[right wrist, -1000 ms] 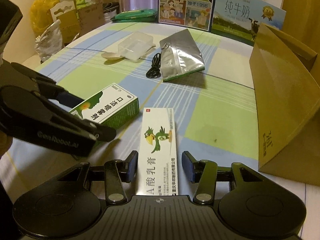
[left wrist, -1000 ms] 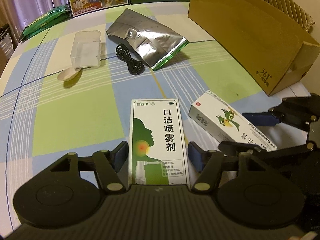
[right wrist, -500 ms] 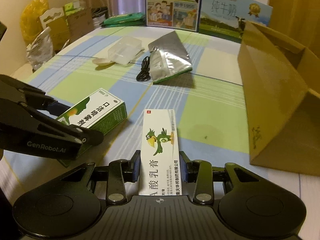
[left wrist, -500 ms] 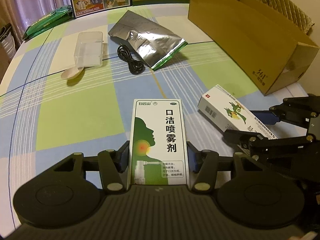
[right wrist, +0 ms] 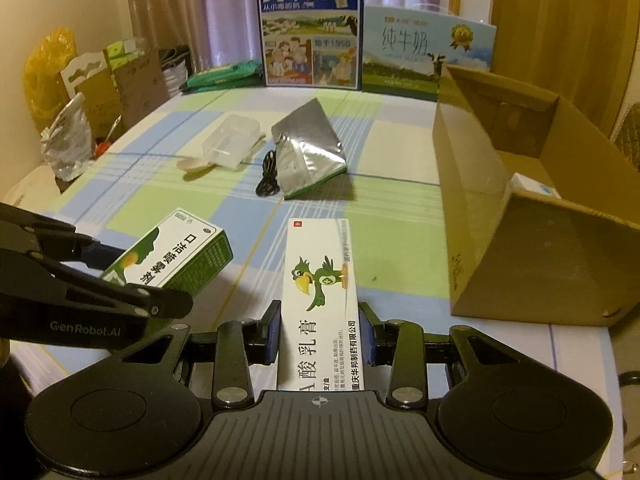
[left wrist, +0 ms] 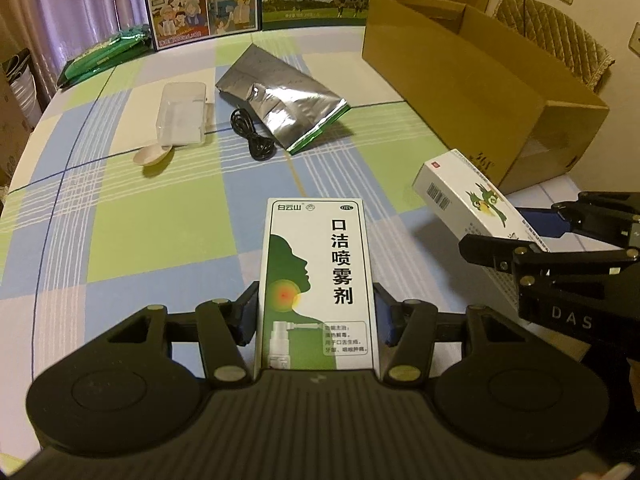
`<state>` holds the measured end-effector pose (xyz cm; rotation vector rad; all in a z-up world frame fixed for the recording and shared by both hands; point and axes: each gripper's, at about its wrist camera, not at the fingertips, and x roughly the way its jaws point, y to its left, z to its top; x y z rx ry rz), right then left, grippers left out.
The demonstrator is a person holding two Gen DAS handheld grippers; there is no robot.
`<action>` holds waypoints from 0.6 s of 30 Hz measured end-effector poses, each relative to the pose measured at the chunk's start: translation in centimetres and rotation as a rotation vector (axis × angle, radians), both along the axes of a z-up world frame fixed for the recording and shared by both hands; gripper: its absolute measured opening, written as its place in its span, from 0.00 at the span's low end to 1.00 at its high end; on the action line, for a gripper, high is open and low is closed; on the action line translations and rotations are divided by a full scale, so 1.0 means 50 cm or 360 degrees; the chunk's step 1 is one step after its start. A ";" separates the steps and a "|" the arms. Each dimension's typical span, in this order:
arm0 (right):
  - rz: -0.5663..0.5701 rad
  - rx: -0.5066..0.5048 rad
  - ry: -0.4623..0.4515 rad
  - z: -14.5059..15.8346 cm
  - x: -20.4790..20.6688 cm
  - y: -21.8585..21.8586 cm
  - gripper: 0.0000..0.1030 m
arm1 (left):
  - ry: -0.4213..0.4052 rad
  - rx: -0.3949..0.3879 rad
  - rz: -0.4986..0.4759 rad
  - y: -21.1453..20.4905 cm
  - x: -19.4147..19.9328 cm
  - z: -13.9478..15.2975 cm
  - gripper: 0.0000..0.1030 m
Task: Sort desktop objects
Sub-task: 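Carry the cream box and spray box over the cardboard box with both tools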
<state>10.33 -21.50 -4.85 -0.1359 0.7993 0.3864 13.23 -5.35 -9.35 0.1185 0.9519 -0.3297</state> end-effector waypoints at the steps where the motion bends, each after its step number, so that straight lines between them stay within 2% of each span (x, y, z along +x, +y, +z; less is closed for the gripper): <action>1: -0.0002 0.0001 -0.0007 0.006 -0.004 0.000 0.34 | -0.0005 0.0000 0.0001 -0.001 -0.005 0.005 0.49; 18: -0.0078 0.0040 -0.0116 0.084 -0.052 -0.037 0.34 | -0.0107 -0.0042 -0.0038 -0.030 -0.050 0.085 0.49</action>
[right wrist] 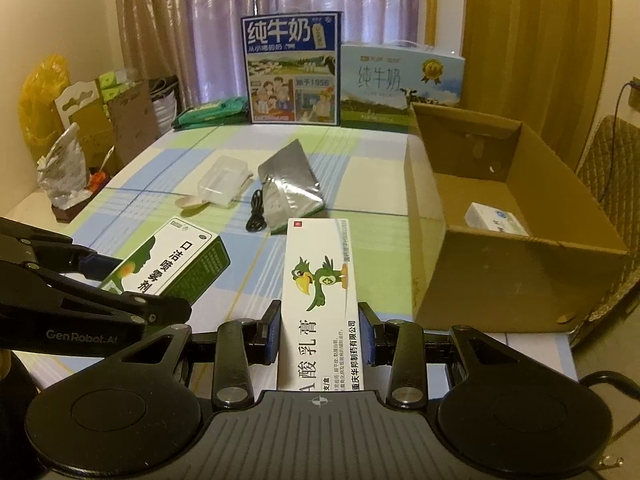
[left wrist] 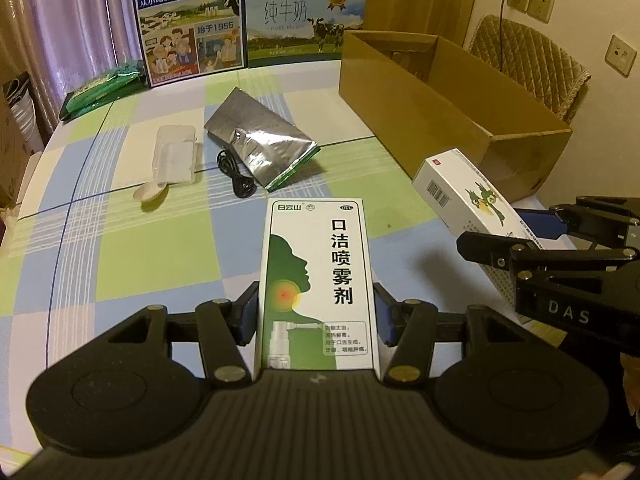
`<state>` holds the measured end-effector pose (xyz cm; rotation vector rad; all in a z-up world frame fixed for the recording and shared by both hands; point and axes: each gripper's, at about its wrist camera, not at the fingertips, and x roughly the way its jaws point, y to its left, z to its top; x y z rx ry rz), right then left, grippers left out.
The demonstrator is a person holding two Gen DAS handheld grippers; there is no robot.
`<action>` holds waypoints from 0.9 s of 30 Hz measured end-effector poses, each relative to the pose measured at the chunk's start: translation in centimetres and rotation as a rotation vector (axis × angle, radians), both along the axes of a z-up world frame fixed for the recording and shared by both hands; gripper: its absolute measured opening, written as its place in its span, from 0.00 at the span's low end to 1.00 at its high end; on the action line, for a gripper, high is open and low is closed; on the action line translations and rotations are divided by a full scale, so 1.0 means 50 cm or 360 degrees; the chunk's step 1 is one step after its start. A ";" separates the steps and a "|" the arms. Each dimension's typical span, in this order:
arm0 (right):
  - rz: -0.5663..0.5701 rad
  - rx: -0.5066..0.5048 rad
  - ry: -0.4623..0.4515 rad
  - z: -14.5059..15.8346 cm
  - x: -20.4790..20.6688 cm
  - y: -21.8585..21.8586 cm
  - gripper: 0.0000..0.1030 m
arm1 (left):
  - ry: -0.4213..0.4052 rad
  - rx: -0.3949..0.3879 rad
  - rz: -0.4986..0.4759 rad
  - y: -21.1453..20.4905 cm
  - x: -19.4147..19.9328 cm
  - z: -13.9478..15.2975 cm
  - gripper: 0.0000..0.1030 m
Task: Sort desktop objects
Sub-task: 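Carry the cream box and spray box over the cardboard box with both tools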
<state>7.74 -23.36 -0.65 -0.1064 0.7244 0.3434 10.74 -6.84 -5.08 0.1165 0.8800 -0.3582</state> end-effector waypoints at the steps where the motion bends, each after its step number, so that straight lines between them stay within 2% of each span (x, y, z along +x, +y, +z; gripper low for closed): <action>1: -0.0004 0.0001 -0.0003 0.002 -0.002 -0.002 0.34 | -0.0002 -0.0004 -0.0003 -0.001 -0.002 0.003 0.49; 15: -0.0104 0.0025 -0.0078 0.057 0.007 -0.066 0.34 | -0.0039 -0.0038 -0.0066 -0.048 0.008 0.036 0.49; 27: -0.0230 -0.0017 -0.0142 0.113 0.064 -0.178 0.34 | -0.0111 -0.0077 -0.0193 -0.152 0.059 0.091 0.49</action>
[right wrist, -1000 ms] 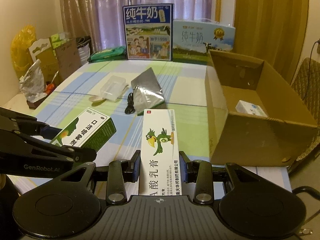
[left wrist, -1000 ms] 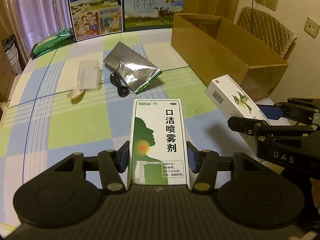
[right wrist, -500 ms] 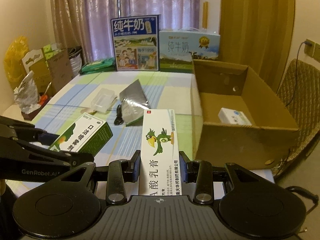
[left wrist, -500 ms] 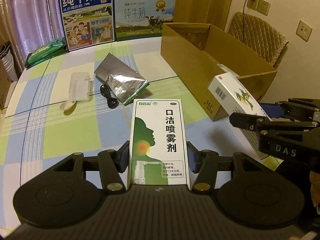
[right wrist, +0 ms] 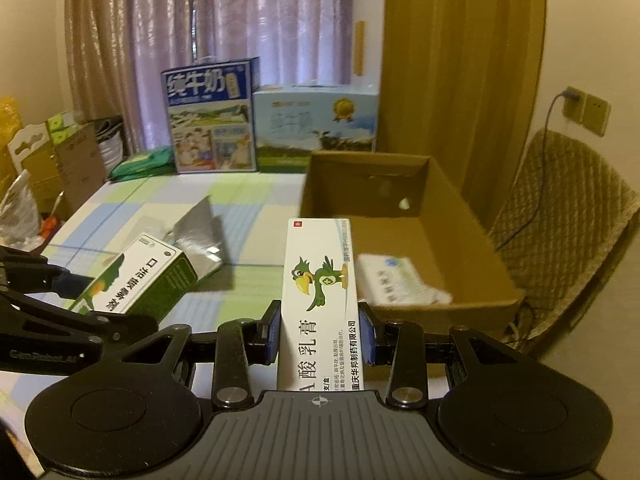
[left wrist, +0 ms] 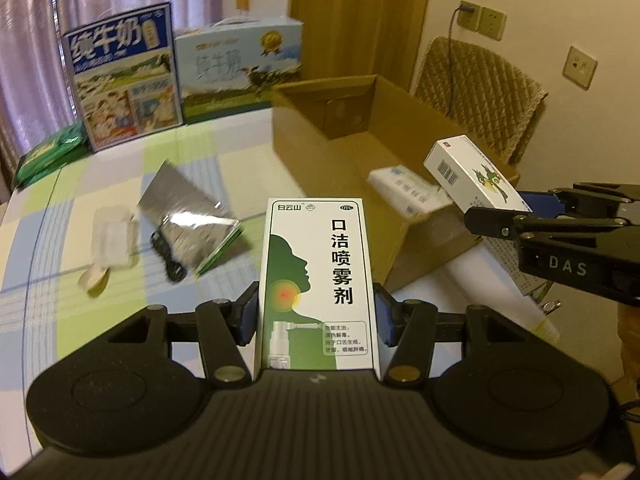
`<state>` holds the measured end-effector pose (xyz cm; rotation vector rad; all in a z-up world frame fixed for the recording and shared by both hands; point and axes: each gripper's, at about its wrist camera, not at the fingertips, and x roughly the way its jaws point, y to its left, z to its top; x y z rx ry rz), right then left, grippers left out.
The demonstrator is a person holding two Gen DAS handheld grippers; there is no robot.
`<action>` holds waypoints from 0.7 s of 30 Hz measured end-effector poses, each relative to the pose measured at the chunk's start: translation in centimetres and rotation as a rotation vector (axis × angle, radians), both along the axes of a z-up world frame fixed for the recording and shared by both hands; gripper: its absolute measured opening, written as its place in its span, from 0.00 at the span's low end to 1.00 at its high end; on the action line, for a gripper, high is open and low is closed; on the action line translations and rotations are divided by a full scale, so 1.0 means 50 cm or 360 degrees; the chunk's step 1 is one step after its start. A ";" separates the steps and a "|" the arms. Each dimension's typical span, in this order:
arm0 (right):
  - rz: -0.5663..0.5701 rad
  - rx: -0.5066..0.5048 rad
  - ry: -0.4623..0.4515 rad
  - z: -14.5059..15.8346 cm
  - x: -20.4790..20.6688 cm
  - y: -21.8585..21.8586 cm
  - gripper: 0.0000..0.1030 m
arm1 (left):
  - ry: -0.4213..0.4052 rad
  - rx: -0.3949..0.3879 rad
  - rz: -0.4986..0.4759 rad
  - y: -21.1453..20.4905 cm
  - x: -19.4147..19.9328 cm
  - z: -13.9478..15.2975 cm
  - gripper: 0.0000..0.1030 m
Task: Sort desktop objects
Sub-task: 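Carry the cream box and spray box over the cardboard box with both tools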
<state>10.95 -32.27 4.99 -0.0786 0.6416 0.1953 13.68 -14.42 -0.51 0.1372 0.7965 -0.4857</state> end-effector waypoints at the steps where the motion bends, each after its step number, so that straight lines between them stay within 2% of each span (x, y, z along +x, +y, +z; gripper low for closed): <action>1: -0.0009 -0.0004 -0.0008 0.005 0.004 -0.009 0.34 | -0.0005 -0.0005 -0.0010 -0.010 0.005 0.005 0.49; 11: -0.0074 -0.0022 -0.0045 0.042 0.073 -0.090 0.34 | -0.0037 -0.0045 -0.0120 -0.115 0.058 0.036 0.49; 21: -0.0119 -0.0014 0.0004 0.031 0.143 -0.141 0.34 | -0.0029 -0.0078 -0.0164 -0.192 0.119 0.037 0.49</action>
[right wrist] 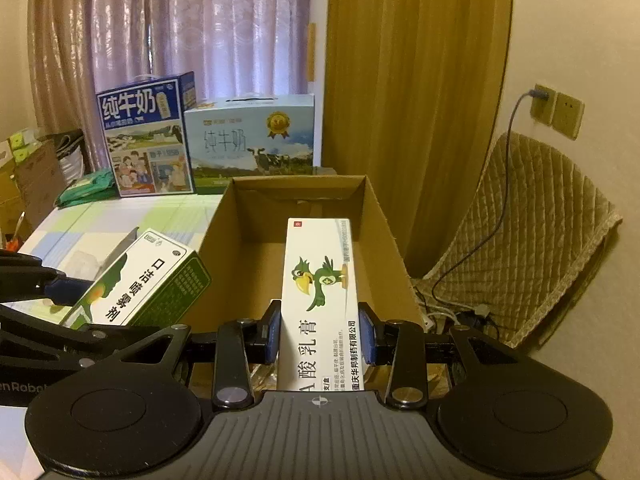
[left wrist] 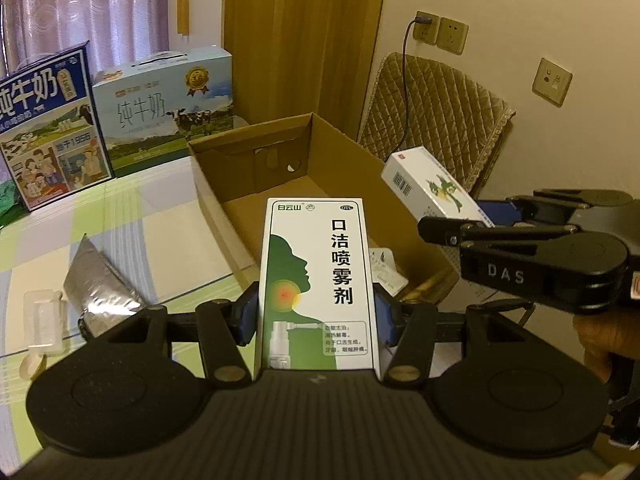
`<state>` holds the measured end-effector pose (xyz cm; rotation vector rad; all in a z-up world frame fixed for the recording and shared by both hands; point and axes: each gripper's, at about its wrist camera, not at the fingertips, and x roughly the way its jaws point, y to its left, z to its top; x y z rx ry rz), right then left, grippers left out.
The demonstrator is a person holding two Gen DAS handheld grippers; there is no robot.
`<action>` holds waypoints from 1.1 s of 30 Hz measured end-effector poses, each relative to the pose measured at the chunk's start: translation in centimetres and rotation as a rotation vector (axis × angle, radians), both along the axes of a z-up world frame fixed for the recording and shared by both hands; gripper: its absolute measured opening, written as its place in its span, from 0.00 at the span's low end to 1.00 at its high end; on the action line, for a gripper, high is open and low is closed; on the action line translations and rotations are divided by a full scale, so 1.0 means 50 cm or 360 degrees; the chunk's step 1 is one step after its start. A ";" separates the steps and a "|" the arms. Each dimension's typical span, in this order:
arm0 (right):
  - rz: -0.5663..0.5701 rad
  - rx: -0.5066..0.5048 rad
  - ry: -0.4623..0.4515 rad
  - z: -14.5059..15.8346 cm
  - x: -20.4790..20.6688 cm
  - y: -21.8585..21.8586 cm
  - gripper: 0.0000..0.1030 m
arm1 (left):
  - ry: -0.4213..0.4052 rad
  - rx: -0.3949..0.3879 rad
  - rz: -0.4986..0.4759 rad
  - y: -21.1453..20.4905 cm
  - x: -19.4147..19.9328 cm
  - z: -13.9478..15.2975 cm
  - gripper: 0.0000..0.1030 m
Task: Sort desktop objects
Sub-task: 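Carry the cream box and spray box over the cardboard box with both tools, then open both tools to drop the spray box and cream box into the box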
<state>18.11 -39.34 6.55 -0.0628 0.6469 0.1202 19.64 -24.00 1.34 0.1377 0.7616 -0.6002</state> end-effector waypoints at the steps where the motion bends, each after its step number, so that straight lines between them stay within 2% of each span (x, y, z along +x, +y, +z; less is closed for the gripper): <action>1: -0.0003 0.0004 0.0005 -0.002 0.005 -0.003 0.34 | 0.0004 -0.0004 -0.0003 -0.004 0.006 -0.001 0.49; 31: -0.0030 0.0020 0.0060 -0.033 0.101 -0.039 0.34 | 0.0051 -0.0041 -0.0005 -0.059 0.109 -0.035 0.50; 33: -0.0029 0.0020 0.0070 -0.037 0.102 -0.041 0.34 | 0.0046 -0.0057 0.0030 -0.059 0.113 -0.035 0.56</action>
